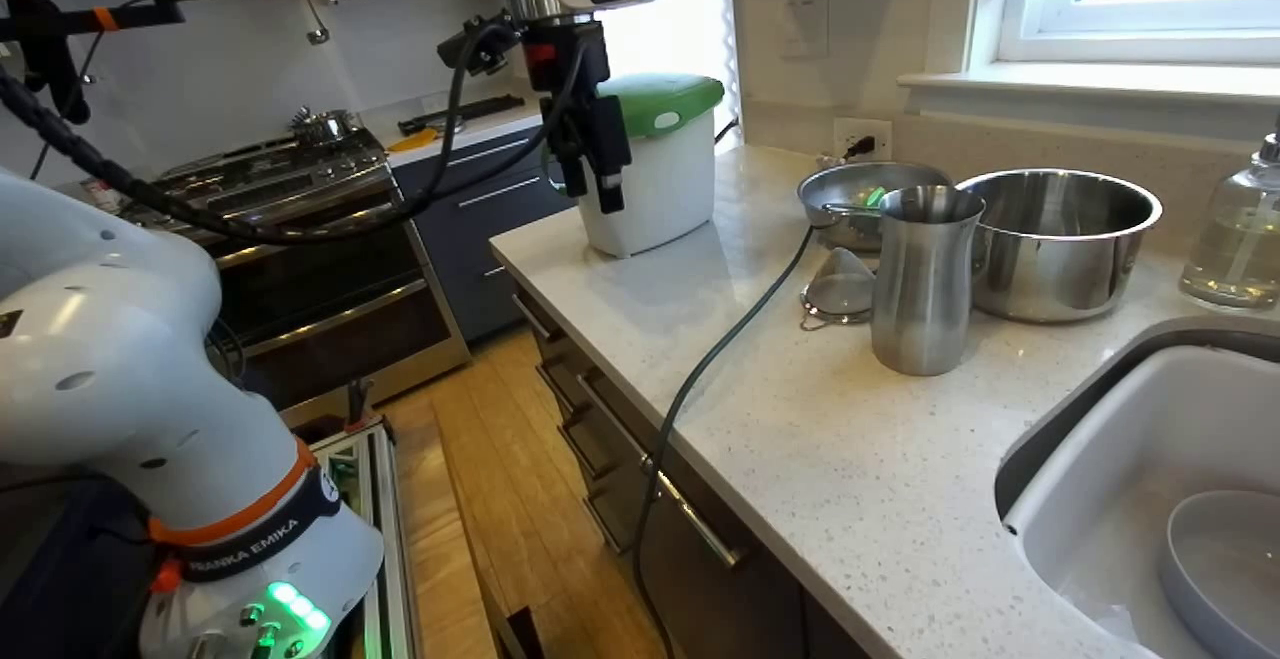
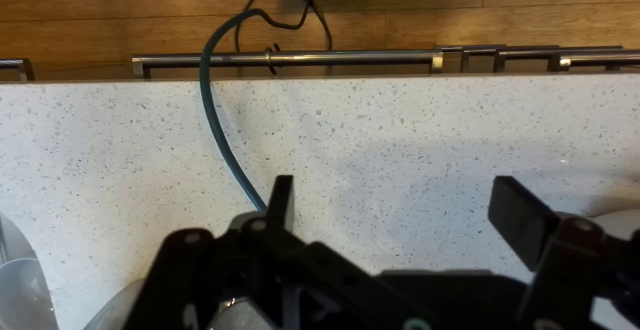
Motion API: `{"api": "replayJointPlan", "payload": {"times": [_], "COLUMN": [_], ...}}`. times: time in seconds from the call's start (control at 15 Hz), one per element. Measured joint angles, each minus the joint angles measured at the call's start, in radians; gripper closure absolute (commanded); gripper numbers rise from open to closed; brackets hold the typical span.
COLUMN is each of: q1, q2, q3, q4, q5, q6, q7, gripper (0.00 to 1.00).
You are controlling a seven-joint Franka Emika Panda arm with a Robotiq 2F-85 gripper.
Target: Open the green lid of the bin fully
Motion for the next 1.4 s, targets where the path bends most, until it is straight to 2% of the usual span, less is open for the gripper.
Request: {"api": "replayJointPlan", "payload": {"times": [0.67,0.87,1.07,1.4], "q1": [0.000,-0.001,0.004,0.035], "q2": [-0.001,-0.014,-0.009,0.058], "q3": [0.000,-0.014,-0.047,-0.080], "q4": [0.000,0.003,0.026,0.099], "q5": [0.000,0.018,0.134,0.352], "q6": [0.000,0.057,0.143,0.152], "q7": [0.000,0.004,-0.001,-0.032], "gripper": [0.00,0.00,0.00,0.00]}}
